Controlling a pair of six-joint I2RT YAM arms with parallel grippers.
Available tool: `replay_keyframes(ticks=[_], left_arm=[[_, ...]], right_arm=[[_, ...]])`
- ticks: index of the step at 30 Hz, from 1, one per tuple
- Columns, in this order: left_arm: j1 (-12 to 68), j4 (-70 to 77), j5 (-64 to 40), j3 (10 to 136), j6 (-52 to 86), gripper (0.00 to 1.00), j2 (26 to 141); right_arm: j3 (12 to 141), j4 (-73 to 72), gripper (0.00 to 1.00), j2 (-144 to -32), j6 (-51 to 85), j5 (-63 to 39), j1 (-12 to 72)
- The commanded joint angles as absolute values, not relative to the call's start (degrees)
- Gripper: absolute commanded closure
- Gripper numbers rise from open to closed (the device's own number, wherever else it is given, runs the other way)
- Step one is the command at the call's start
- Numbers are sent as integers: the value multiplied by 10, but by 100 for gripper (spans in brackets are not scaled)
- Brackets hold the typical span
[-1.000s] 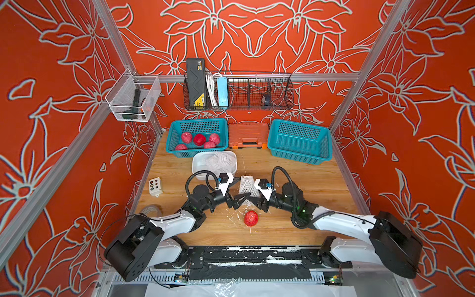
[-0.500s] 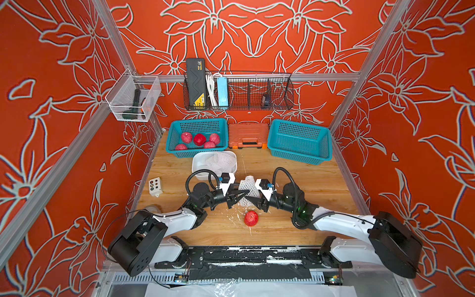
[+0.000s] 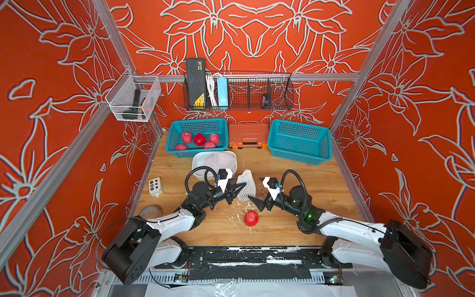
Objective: Remove foam nets from apples
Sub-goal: Remove the foam net from the apple.
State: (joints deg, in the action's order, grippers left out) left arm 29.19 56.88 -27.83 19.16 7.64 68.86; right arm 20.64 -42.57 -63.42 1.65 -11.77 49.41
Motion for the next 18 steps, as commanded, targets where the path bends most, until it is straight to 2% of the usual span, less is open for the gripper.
replay_keyframes(ticks=[1, 4, 7, 11, 14, 16, 18], left_arm=[[289, 523, -194, 207, 59, 77, 661], [289, 479, -111, 212, 64, 77, 622], [289, 365, 12, 252, 55, 78, 572], [289, 267, 178, 307, 31, 77, 521], [288, 281, 264, 324, 0, 78, 523], [283, 285, 310, 348, -24, 78, 539], [274, 287, 303, 378, -51, 79, 561]], right_arm=[[194, -447, 2, -615, 27, -59, 493], [192, -431, 2, -602, 42, 26, 493], [190, -411, 2, -599, 55, 114, 492], [167, -432, 2, -594, 71, 134, 491], [169, -436, 2, -599, 75, 144, 491], [171, -430, 2, -599, 81, 156, 491], [169, -425, 2, -591, 86, 164, 491]])
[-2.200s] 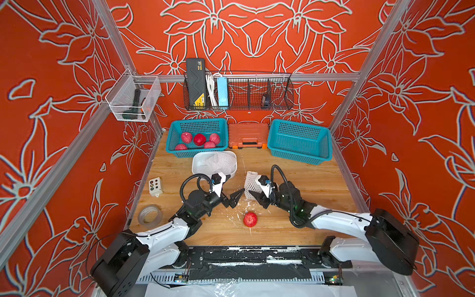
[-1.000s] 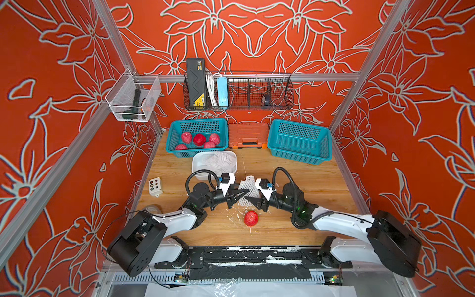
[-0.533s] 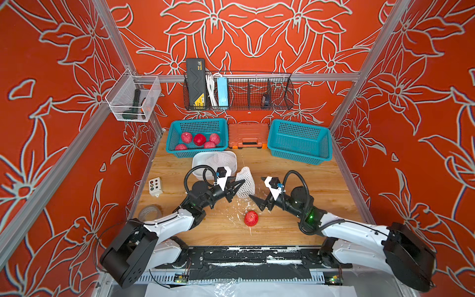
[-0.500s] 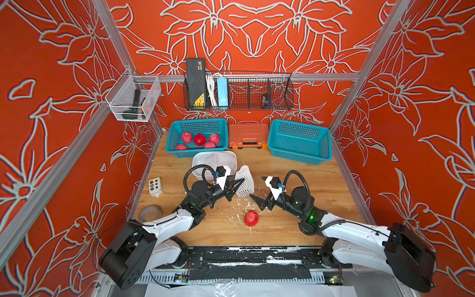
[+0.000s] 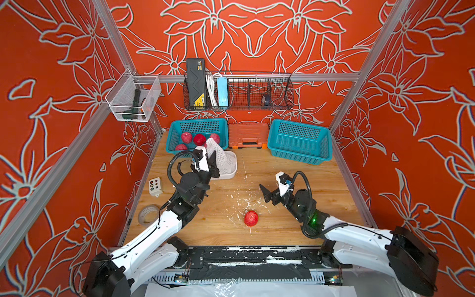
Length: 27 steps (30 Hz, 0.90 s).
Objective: Remove foam nets from apples
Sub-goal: Remove the foam net from the apple, then place the foam net into the storage box.
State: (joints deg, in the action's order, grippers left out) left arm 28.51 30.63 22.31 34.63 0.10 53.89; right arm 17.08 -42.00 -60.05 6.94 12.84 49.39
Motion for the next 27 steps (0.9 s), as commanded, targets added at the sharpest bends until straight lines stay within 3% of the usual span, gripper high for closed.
replay_keyframes(ticks=[1, 8, 12, 15, 23, 27], left_arm=[[269, 279, 257, 400, -65, 79, 588], [272, 259, 11, 501, -15, 80, 685], [257, 290, -14, 492, 41, 86, 733], [200, 293, -46, 480, 92, 87, 764], [65, 329, -131, 429, 161, 87, 823], [39, 316, -135, 423, 168, 85, 848]], right_arm=[[166, -426, 2, -587, 85, 163, 491], [173, -419, 2, -593, 78, 165, 491], [178, -417, 2, -602, 74, 163, 491], [183, -408, 2, -603, 73, 164, 491], [198, -395, 2, -622, 72, 161, 491], [202, -394, 2, -630, 74, 162, 490]])
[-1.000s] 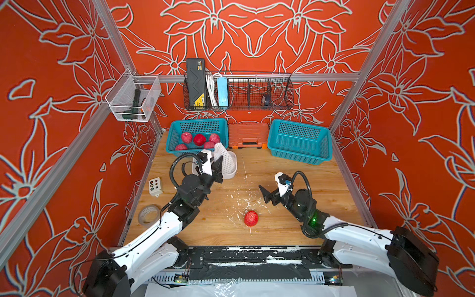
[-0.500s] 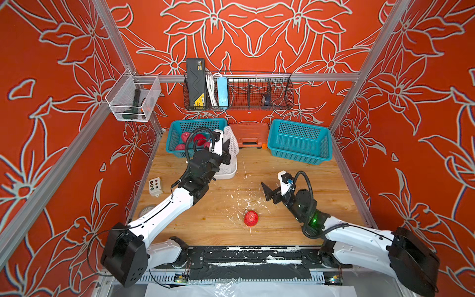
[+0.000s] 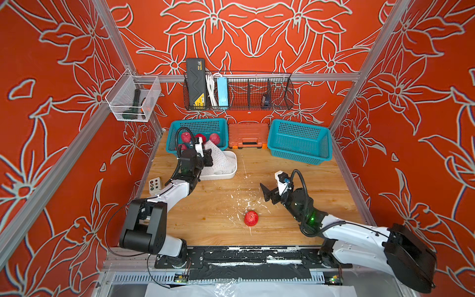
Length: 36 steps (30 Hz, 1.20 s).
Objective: Remove foam nets from apples
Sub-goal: Place the foam net into the storage box.
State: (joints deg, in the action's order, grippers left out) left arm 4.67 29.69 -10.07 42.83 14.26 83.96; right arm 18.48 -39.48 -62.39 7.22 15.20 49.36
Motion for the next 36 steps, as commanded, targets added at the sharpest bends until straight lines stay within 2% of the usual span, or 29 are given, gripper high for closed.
replay_keyframes(ticks=[1, 11, 23, 29, 36], left_arm=[[34, 310, -131, 421, 172, 85, 855], [-17, 291, -161, 435, 205, 78, 926], [-19, 169, -161, 511, 183, 71, 990], [-18, 158, -156, 516, 183, 66, 995], [-19, 175, -133, 495, 186, 52, 936]], right_arm=[[203, -393, 2, -632, 75, 161, 491], [222, -377, 2, -656, 78, 151, 491], [232, -374, 2, -675, 81, 150, 491], [235, -375, 2, -682, 83, 150, 491], [238, -374, 2, -686, 87, 149, 491]])
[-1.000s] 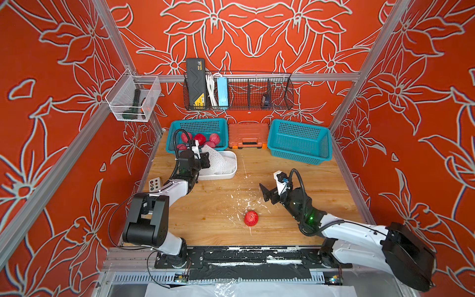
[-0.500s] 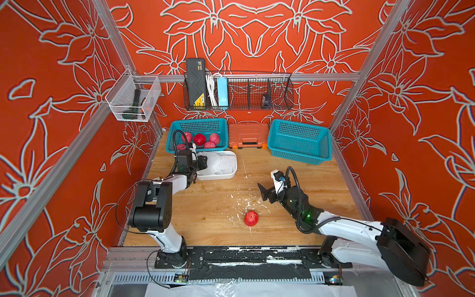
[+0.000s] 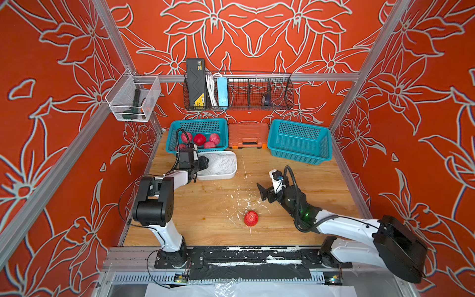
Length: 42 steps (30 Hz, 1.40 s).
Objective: Remove foam nets from apples
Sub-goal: Place the foam net into the storage box, then adjust the foam net in the storage box.
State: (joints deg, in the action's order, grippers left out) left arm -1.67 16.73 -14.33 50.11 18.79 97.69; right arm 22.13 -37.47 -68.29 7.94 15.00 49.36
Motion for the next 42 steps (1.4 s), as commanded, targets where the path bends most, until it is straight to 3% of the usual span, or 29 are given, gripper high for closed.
replay_keyframes(ticks=[1, 7, 20, 22, 23, 31, 34, 37, 42], left_arm=[[-18, 180, -133, 491, 187, 48, 928], [-18, 192, -137, 477, 202, 36, 893], [-19, 183, -118, 436, 231, 30, 820], [-19, 184, -108, 431, 238, 18, 800], [-18, 185, -107, 429, 239, 17, 792], [-19, 183, -77, 422, 225, 22, 746], [-18, 181, -58, 440, 202, 24, 773], [-17, 180, -105, 473, 179, 27, 810], [34, 155, -78, 522, 116, 27, 883]], right_arm=[[238, -374, 2, -686, 88, 149, 491], [237, -373, 2, -683, 90, 146, 491], [237, -374, 3, -684, 100, 135, 491], [237, -375, 3, -683, 102, 132, 491], [237, -375, 3, -683, 102, 132, 490], [237, -373, 3, -682, 102, 130, 491], [238, -372, 3, -680, 102, 131, 491], [237, -372, 2, -678, 101, 131, 491], [241, -366, 2, -679, 99, 138, 491]])
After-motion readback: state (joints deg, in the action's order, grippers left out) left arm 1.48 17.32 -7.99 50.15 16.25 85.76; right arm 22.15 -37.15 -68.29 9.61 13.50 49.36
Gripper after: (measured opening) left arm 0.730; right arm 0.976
